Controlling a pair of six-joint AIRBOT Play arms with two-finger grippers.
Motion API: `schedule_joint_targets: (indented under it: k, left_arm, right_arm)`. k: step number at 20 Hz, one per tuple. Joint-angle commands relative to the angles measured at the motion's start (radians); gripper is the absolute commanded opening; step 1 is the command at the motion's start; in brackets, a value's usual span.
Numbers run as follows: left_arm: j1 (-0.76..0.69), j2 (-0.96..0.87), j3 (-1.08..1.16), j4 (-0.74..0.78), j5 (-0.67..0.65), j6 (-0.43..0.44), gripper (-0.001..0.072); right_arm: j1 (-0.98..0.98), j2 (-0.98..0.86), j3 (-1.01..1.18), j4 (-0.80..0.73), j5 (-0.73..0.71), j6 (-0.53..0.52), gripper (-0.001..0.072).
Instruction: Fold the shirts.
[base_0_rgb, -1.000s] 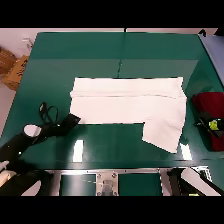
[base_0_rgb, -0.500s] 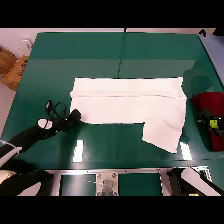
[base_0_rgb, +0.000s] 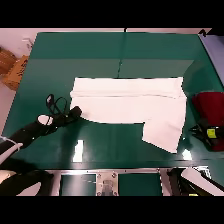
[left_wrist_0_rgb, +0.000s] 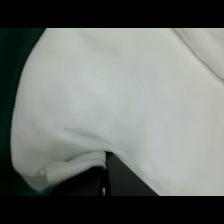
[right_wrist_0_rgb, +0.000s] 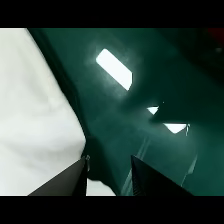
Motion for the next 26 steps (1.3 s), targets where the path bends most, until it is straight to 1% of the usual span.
schedule_joint_targets:
  k: [1,4,6,7,8,12,16,17,18,19,24,25,26]
  left_arm:
    - [0.002,0.0,0.002,0.0,0.009,0.037,0.0022]
    - [0.002,-0.001,0.002,0.001,0.01,0.037,0.0022]
    - [0.002,0.0,0.002,0.003,0.007,0.037,0.0022]
    - [0.002,0.0,0.002,0.003,0.007,0.037,0.0022]
    - [0.002,0.0,0.002,0.003,0.007,0.037,0.0022]
    - [0.002,0.0,0.002,0.003,-0.017,0.037,0.0022]
    - [0.002,0.0,0.002,0.021,-0.047,0.037,0.0022]
    - [0.002,0.0,0.002,0.026,-0.05,0.037,0.0022]
    - [0.002,0.0,0.002,0.025,-0.049,0.037,0.0022]
    - [0.002,0.0,0.002,0.025,-0.049,0.036,0.0022]
    - [0.002,0.0,0.002,0.025,-0.047,0.036,0.0022]
    - [0.002,0.0,0.002,0.025,-0.048,0.037,0.0022]
    - [0.002,0.0,0.002,0.025,-0.049,0.037,0.0022]
  right_arm:
    - [0.035,-0.07,-0.068,0.052,0.011,-0.066,0.0324]
    - [0.078,-0.148,-0.074,0.154,0.008,-0.145,0.0323]
    - [0.084,-0.162,-0.074,0.201,-0.003,-0.169,0.032]
    - [0.084,-0.161,-0.07,0.218,-0.006,-0.18,0.0305]
    - [0.084,-0.161,-0.066,0.225,-0.005,-0.18,0.0289]
    - [0.084,-0.161,-0.038,0.225,0.034,-0.18,0.0291]
    - [0.065,-0.161,0.061,0.209,0.139,-0.179,0.0297]
    - [0.059,-0.161,0.081,0.209,0.159,-0.175,0.0359]
    - [0.055,-0.161,0.085,0.209,0.163,-0.172,0.0444]
    - [0.056,-0.161,0.076,0.209,0.161,-0.172,0.0451]
    - [0.056,-0.164,-0.027,0.199,0.105,-0.18,0.0449]
    - [0.056,-0.164,-0.039,0.199,0.097,-0.18,0.043]
    - [0.056,-0.164,-0.042,0.199,0.098,-0.18,0.0375]
